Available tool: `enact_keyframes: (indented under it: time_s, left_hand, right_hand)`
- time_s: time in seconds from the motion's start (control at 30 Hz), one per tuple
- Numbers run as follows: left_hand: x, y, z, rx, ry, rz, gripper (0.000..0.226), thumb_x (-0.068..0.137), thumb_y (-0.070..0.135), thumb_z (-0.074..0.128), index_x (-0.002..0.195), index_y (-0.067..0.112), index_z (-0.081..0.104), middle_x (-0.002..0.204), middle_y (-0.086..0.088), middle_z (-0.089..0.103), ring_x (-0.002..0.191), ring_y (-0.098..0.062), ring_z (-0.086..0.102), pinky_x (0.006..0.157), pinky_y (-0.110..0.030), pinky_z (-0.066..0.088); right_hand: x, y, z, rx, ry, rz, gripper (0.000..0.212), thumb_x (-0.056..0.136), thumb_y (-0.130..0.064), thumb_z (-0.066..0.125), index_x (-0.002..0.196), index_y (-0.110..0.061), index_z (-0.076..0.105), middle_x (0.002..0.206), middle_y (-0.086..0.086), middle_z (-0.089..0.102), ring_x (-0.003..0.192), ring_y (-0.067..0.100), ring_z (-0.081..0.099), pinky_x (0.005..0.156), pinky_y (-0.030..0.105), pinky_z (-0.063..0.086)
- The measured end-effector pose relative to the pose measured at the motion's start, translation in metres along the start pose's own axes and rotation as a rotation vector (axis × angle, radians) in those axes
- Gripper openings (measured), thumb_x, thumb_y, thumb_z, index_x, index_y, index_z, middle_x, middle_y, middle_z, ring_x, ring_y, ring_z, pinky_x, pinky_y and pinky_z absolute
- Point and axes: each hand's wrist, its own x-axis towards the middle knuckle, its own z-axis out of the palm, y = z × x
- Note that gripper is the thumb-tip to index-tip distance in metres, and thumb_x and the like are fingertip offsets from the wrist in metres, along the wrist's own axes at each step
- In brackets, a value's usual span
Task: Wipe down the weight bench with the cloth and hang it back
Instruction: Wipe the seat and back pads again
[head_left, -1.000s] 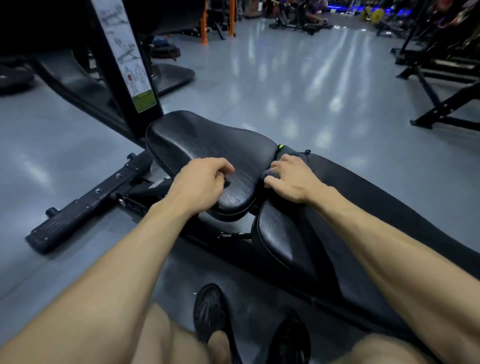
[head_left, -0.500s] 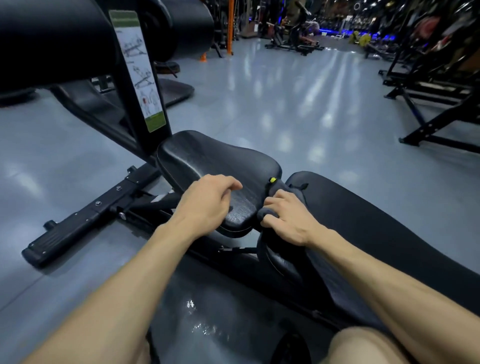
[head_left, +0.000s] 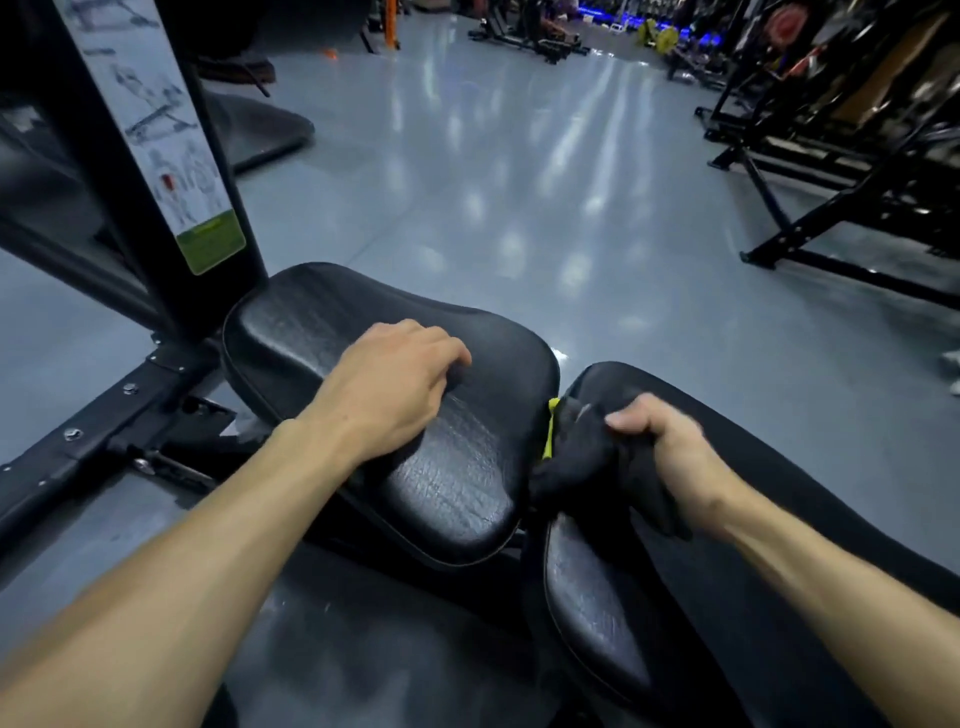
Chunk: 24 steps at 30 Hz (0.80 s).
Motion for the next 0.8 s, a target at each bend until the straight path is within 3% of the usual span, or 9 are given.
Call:
enact_keyframes:
  time_s: [0.07, 0.13, 0.23, 0.3, 0.37, 0.4, 0.53, 0.67, 0.8]
  left_hand:
    - [-0.003, -0.007, 0.000, 0.019, -0.025, 0.019, 0.031, 0.096, 0.014, 0.048, 0.117, 0.027, 0.067, 0.116, 0.009, 0.070, 0.111, -0.022, 0.060, 0.098, -0.042, 0.045]
    - [-0.009, -0.015, -0.004, -0.007, 0.008, 0.029, 0.030, 0.096, 0.013, 0.052, 0.118, 0.025, 0.068, 0.118, 0.009, 0.071, 0.113, -0.023, 0.061, 0.099, -0.044, 0.046]
    - [-0.014, -0.026, -0.013, -0.031, 0.091, 0.029, 0.028, 0.094, 0.011, 0.059, 0.118, 0.022, 0.070, 0.118, 0.007, 0.072, 0.113, -0.025, 0.063, 0.097, -0.048, 0.049]
    - [-0.018, -0.031, -0.015, -0.027, 0.107, 0.021, 0.027, 0.095, 0.012, 0.060, 0.117, 0.021, 0.070, 0.119, 0.007, 0.072, 0.112, -0.025, 0.064, 0.096, -0.048, 0.050]
    - [-0.022, -0.035, -0.015, -0.036, 0.106, 0.003, 0.025, 0.096, 0.013, 0.058, 0.117, 0.021, 0.070, 0.120, 0.007, 0.072, 0.113, -0.025, 0.063, 0.097, -0.048, 0.049]
    - [-0.023, -0.036, -0.015, -0.043, 0.102, -0.009, 0.025, 0.097, 0.014, 0.057, 0.117, 0.021, 0.070, 0.121, 0.008, 0.071, 0.114, -0.024, 0.063, 0.098, -0.047, 0.048]
    - [-0.030, -0.044, -0.019, -0.041, 0.115, -0.027, 0.023, 0.099, 0.017, 0.056, 0.114, 0.022, 0.072, 0.120, 0.009, 0.071, 0.115, -0.023, 0.063, 0.098, -0.047, 0.048]
    - [-0.048, -0.068, -0.027, -0.048, 0.111, -0.068, 0.023, 0.100, 0.022, 0.056, 0.116, 0.025, 0.072, 0.126, 0.011, 0.068, 0.122, -0.019, 0.059, 0.103, -0.044, 0.046]
    - [-0.072, -0.087, -0.038, -0.019, 0.121, -0.138, 0.029, 0.100, 0.020, 0.058, 0.124, 0.026, 0.071, 0.137, 0.010, 0.063, 0.133, -0.018, 0.052, 0.110, -0.043, 0.042]
  right_hand:
    - [0.015, -0.027, -0.021, 0.242, 0.239, -0.004, 0.027, 0.077, -0.028, 0.061, 0.079, -0.002, 0.067, 0.082, 0.017, 0.070, 0.080, 0.031, 0.067, 0.081, 0.036, 0.054]
    - [0.034, -0.061, -0.041, 0.288, 0.412, -0.138, 0.027, 0.092, -0.026, 0.052, 0.069, -0.015, 0.060, 0.065, 0.003, 0.064, 0.065, 0.017, 0.066, 0.064, 0.025, 0.052]
    - [0.062, -0.084, -0.051, 0.178, 0.490, -0.217, 0.040, 0.087, -0.044, 0.051, 0.059, -0.021, 0.070, 0.061, 0.004, 0.066, 0.067, 0.019, 0.069, 0.063, 0.026, 0.054]
    - [0.090, -0.077, -0.045, -0.025, 0.514, -0.150, 0.035, 0.078, -0.053, 0.054, 0.074, -0.023, 0.073, 0.083, 0.003, 0.073, 0.089, 0.021, 0.071, 0.079, 0.034, 0.055]
    - [0.116, -0.061, -0.024, -0.219, 0.493, -0.076, 0.031, 0.080, -0.055, 0.055, 0.085, -0.026, 0.066, 0.112, 0.006, 0.070, 0.106, 0.024, 0.065, 0.097, 0.039, 0.049]
    - [0.129, -0.051, -0.012, -0.302, 0.430, -0.034, 0.031, 0.087, -0.053, 0.054, 0.086, -0.024, 0.065, 0.118, 0.008, 0.068, 0.105, 0.023, 0.063, 0.097, 0.037, 0.046]
    - [0.165, -0.012, 0.024, -0.765, 0.186, 0.061, 0.053, 0.085, -0.066, 0.036, 0.081, -0.020, 0.061, 0.103, 0.014, 0.067, 0.090, 0.029, 0.059, 0.072, 0.037, 0.036]
    - [0.192, -0.017, 0.036, -0.772, 0.221, 0.100, 0.048, 0.097, -0.053, 0.033, 0.107, -0.018, 0.064, 0.127, 0.013, 0.061, 0.105, 0.029, 0.053, 0.085, 0.037, 0.032]
    - [0.222, -0.033, 0.092, -0.964, 0.121, 0.003, 0.050, 0.099, -0.052, 0.035, 0.115, -0.015, 0.065, 0.132, 0.019, 0.061, 0.099, 0.028, 0.051, 0.082, 0.036, 0.033]
